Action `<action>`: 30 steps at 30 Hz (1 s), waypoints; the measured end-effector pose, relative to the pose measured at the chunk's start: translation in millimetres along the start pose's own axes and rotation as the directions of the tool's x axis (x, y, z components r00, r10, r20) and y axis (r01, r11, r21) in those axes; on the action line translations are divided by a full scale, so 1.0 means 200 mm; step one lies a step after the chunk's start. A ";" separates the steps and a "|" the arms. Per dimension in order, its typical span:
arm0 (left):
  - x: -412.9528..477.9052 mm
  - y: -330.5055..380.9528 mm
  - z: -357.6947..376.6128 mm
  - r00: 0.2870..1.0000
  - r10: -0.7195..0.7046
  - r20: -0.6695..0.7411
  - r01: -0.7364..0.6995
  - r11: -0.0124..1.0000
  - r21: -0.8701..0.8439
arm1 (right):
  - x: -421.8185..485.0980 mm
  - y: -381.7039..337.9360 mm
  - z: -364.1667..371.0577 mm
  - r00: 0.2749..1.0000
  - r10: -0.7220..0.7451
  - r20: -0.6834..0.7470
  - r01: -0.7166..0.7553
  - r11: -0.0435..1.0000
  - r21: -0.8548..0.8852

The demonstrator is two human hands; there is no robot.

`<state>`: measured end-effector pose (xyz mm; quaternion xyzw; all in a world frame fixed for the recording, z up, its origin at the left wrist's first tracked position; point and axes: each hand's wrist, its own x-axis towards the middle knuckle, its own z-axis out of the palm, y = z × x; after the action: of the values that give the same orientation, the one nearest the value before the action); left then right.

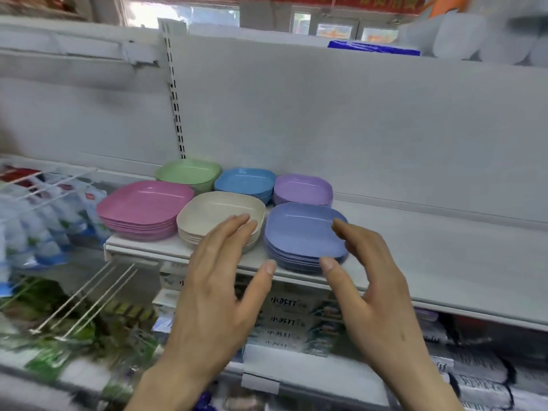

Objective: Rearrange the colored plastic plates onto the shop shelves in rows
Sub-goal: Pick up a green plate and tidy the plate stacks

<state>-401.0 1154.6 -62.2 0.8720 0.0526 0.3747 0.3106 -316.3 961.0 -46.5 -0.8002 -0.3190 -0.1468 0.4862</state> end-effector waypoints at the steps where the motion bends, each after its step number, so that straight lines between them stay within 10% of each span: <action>1: -0.01 0.01 0.02 1.000 -0.008 0.004 0.008 1.000 0.005 | 0.01 0.02 -0.01 1.000 -0.002 -0.002 0.002 1.000 0.002; 30: 0.25 -0.04 0.31 0.942 -0.026 0.334 0.101 0.973 -0.208 | 0.21 0.15 -0.09 0.909 0.318 0.271 -0.369 0.915 0.163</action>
<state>-321.8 1146.2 -69.4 0.8797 -0.0139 0.2172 0.4227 -262.9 951.7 -35.7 -0.7998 -0.2422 0.0734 0.5443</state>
